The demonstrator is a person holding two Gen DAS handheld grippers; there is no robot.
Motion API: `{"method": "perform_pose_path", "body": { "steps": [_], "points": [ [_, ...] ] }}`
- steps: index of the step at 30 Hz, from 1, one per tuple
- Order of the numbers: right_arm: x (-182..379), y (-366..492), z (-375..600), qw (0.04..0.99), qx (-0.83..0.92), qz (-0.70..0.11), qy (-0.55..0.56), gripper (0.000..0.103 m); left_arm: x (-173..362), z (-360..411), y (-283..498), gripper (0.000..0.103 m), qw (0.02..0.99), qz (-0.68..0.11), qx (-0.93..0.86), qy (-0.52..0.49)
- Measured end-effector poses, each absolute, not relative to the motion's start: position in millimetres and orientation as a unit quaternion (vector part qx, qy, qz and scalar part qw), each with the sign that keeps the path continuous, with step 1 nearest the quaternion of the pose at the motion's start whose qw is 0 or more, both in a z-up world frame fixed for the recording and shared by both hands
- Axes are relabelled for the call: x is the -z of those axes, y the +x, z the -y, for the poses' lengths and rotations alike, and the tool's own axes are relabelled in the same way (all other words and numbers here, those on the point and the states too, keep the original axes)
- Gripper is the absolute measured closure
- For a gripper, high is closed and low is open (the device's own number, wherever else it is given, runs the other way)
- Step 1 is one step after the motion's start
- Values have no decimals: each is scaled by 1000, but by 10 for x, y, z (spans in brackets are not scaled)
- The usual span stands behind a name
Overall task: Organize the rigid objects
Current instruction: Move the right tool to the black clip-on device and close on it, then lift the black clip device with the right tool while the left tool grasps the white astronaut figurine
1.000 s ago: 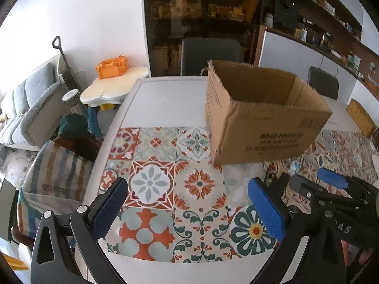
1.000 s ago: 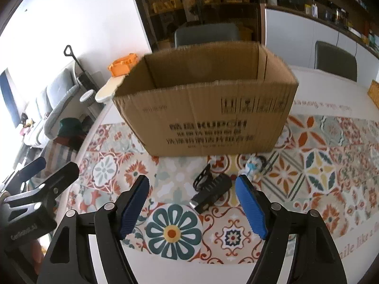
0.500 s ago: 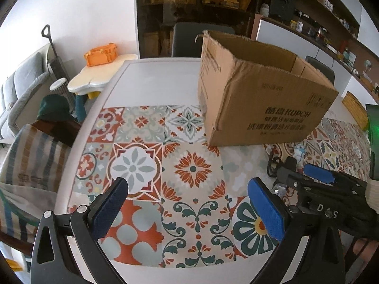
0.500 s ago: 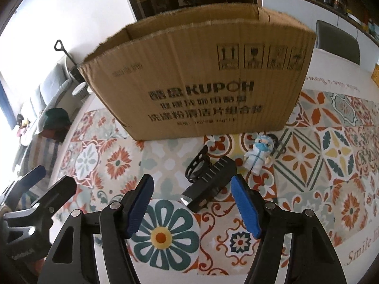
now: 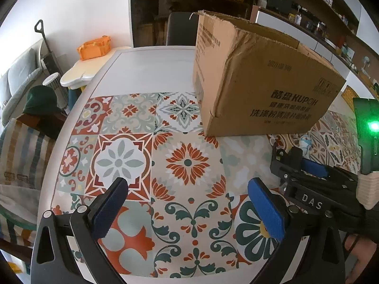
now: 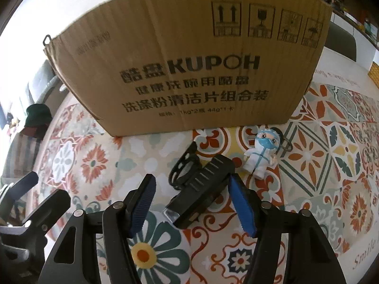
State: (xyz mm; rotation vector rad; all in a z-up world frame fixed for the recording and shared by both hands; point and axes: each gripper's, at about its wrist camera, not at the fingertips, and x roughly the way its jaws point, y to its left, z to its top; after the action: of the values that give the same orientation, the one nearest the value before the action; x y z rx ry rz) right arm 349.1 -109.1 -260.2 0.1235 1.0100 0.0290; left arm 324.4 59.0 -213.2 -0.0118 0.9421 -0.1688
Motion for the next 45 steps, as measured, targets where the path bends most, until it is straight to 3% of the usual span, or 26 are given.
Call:
{"method": "perform_pose_path", "body": {
  "steps": [5,17,28,45],
  "points": [
    [2719,3558,1054,871,-4,-488,61,44,2186,-591,3254,0,885,-458,80,-4],
    [2772,3401,1089,881,-16,-469,55,63,2200,-520,3241,0,884,-460,79,-3],
    [2477,3118,1419,886,-27,-457,77,64,2020,-305,3145,0,888,-450,91,-7],
    [2121,2832,2236,889,10,-445,105,64,1853,647,3197,2,895,-420,150,24]
  ]
}}
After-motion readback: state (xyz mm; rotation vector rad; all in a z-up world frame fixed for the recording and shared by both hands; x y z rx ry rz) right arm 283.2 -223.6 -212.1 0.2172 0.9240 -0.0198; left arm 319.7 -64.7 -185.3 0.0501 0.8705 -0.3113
